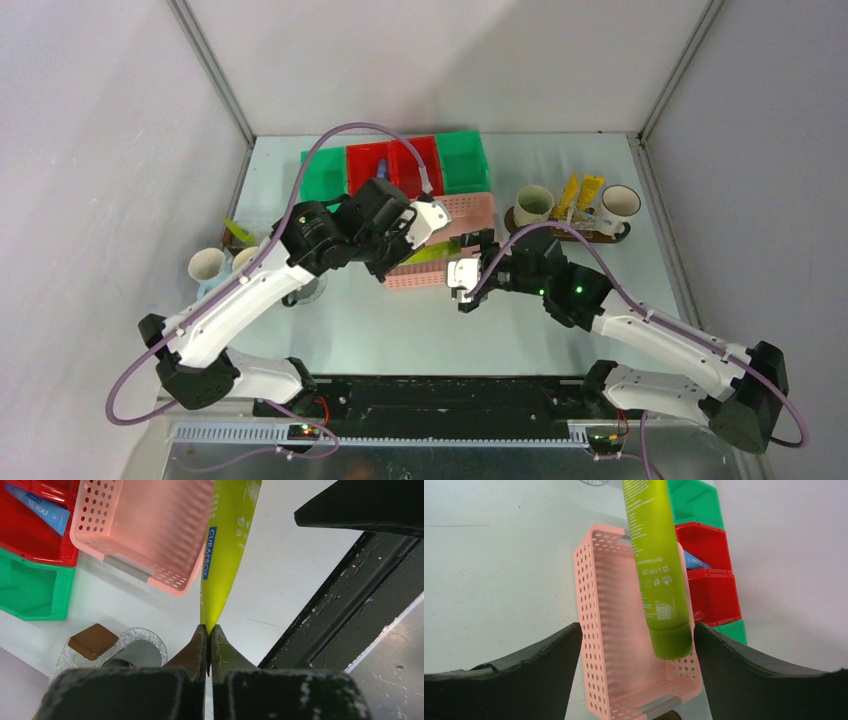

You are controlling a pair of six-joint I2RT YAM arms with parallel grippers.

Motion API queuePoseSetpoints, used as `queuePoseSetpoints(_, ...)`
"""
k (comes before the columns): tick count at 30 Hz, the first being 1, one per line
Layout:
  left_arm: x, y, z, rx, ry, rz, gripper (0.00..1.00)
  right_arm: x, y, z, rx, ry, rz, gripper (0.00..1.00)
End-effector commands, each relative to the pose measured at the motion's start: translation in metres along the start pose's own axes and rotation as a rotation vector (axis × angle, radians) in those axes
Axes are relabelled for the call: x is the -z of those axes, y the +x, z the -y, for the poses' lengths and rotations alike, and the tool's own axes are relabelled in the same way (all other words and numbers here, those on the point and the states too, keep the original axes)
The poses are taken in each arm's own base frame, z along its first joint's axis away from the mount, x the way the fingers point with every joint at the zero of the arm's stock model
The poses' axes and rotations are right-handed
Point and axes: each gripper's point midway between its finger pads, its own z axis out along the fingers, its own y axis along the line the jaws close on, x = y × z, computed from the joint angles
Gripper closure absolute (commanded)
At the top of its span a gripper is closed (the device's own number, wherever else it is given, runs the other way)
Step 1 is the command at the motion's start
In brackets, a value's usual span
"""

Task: Prepare toiletry sets of a toothbrush and toothpaste on the tray
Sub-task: Pick up the toothpaste from the storage box.

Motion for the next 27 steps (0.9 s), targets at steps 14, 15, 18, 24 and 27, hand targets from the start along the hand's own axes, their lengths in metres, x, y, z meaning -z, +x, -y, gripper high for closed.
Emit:
queuePoseSetpoints(14,0.012,-0.018,0.011,-0.099,0.014,0.027,1.0,-0.016,-0.007,0.009,0.059,-0.003,-0.043,0.37)
queuePoseSetpoints(15,0.012,-0.019,0.012,-0.105,0.015,0.027,1.0,-0.017,-0.008,0.007,0.063,-0.008,-0.044,0.39)
queuePoseSetpoints(18,0.012,-0.02,0.012,-0.118,0.014,0.023,1.0,-0.016,-0.008,0.006,0.064,-0.009,-0.049,0.46)
queuePoseSetpoints(24,0.014,-0.023,0.015,-0.136,0.019,0.036,1.0,-0.013,-0.003,0.002,0.063,-0.013,-0.083,0.86)
queuePoseSetpoints(27,0.016,-0.026,0.016,-0.14,0.024,0.05,1.0,-0.011,-0.002,0.0,0.055,-0.017,-0.09,0.92)
